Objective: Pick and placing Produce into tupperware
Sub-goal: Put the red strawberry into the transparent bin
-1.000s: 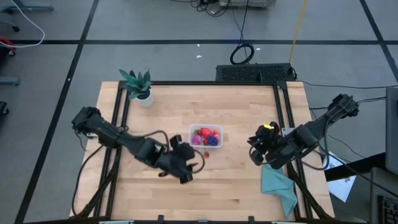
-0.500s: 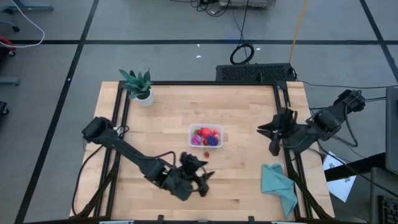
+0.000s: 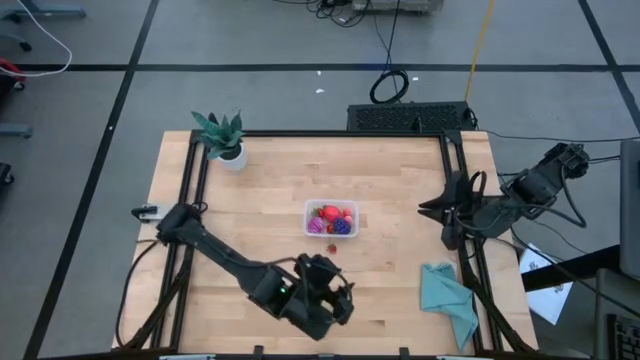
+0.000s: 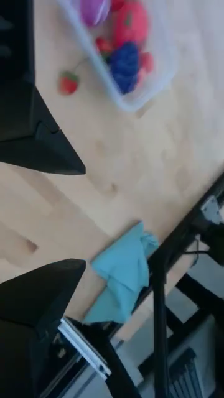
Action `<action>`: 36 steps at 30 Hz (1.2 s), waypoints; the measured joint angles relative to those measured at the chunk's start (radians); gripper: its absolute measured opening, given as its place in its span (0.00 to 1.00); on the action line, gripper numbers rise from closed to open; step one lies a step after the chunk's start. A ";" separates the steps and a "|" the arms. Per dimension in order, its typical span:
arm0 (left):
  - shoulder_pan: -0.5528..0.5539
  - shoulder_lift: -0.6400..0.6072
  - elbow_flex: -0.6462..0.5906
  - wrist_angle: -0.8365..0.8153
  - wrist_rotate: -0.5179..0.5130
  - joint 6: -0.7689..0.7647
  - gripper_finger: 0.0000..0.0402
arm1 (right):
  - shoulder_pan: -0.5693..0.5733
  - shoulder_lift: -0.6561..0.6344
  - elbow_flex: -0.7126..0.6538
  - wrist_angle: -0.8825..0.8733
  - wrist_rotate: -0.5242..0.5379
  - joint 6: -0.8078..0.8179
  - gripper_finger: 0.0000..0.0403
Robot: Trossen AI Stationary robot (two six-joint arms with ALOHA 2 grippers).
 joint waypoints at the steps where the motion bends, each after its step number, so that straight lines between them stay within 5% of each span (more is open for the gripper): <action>1: 0.000 0.022 0.022 0.001 0.005 -0.023 0.59 | 0.000 0.001 0.000 0.001 -0.012 -0.007 0.13; 13: 0.058 0.131 0.145 -0.059 0.130 -0.233 0.59 | 0.000 0.012 0.000 0.001 -0.126 -0.095 0.13; 24: 0.103 0.131 0.144 0.044 0.304 -0.055 0.60 | 0.000 0.011 0.000 0.000 -0.130 -0.167 0.14; 36: 0.125 0.131 0.144 0.140 0.358 0.011 0.60 | 0.000 0.011 0.000 -0.003 -0.131 -0.172 0.14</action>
